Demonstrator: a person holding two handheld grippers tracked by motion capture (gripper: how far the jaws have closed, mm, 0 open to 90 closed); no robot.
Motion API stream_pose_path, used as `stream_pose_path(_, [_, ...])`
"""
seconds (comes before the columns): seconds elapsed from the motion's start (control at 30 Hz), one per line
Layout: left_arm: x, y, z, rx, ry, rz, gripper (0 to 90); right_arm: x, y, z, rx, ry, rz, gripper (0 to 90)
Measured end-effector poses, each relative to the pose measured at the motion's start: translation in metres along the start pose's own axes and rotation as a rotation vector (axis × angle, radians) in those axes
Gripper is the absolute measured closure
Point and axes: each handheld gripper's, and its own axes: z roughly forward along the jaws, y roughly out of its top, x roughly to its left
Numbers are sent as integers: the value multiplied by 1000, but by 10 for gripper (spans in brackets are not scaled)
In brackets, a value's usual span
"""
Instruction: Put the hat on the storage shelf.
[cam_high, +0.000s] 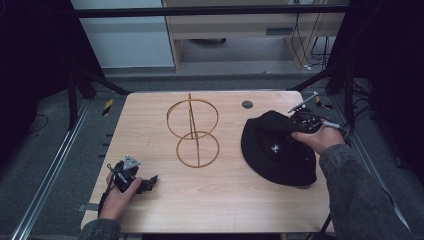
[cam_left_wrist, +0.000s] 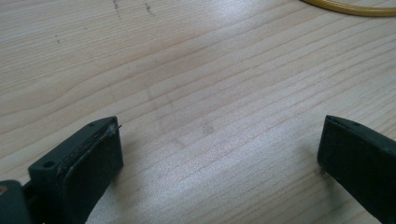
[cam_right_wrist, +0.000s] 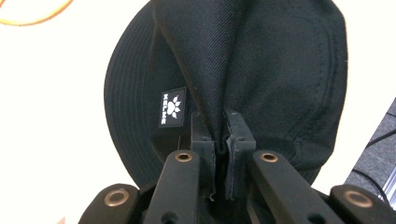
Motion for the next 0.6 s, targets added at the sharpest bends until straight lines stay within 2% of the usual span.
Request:
stream_pose_path(0.2, [0, 0, 0, 0, 0, 1, 0, 0, -2, -17, -66, -1, -10, 856])
stream_pose_path(0.6, [-1, 0, 0, -3, -3, -1, 0, 16, -2, -62, -225, -15, -62, 856])
